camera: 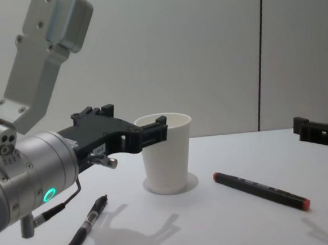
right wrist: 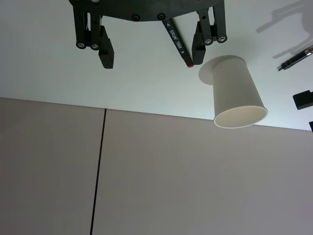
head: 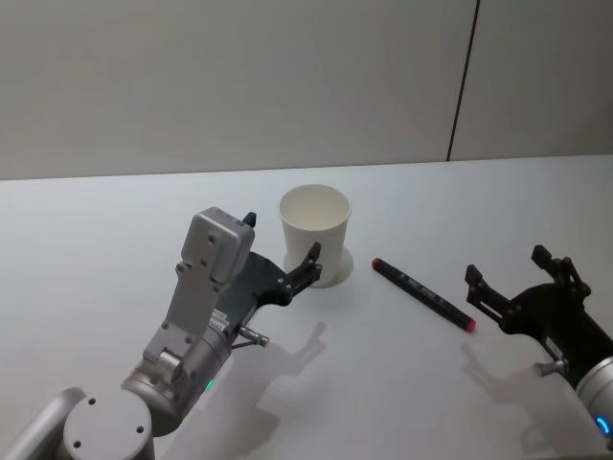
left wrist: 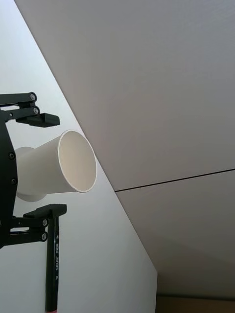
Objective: Place the pen into the pen holder.
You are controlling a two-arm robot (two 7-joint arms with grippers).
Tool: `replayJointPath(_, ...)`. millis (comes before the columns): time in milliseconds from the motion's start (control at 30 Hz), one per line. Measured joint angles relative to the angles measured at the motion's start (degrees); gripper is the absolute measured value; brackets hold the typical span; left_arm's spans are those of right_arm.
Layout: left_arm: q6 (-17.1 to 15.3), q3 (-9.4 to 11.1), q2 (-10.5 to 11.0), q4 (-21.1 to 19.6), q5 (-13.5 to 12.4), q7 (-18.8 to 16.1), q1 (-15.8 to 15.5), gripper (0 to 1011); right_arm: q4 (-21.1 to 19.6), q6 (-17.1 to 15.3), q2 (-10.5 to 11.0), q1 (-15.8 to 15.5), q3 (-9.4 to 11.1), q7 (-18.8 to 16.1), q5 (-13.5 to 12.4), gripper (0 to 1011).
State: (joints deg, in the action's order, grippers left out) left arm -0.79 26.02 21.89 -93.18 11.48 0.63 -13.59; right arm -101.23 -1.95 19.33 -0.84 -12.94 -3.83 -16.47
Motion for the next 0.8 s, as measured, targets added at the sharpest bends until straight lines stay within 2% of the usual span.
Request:
replayJointPath(300,0.0,0.0,0.0,0.0,0.0,0.0,0.0,1004,0.0,-0.6,-0.3,0.1,-0.1,0.0,0.2,1001)
replayJointPath(600,0.0,0.0,0.0,0.0,0.0,0.0,0.0,1004,-0.3,-6.5,-1.6,1.5,-1.0,-0.2,1.4,1002)
replayJointPath(700,0.0,0.0,0.0,0.0,0.0,0.0,0.0,1004,-0.1,-9.6,-2.1,2.6,-1.2,-1.2,1.8,1002)
replayJointPath(800,0.0,0.0,0.0,0.0,0.0,0.0,0.0,1004,0.5,-11.4,-2.4,3.5,-1.2,-2.1,2.1,1002)
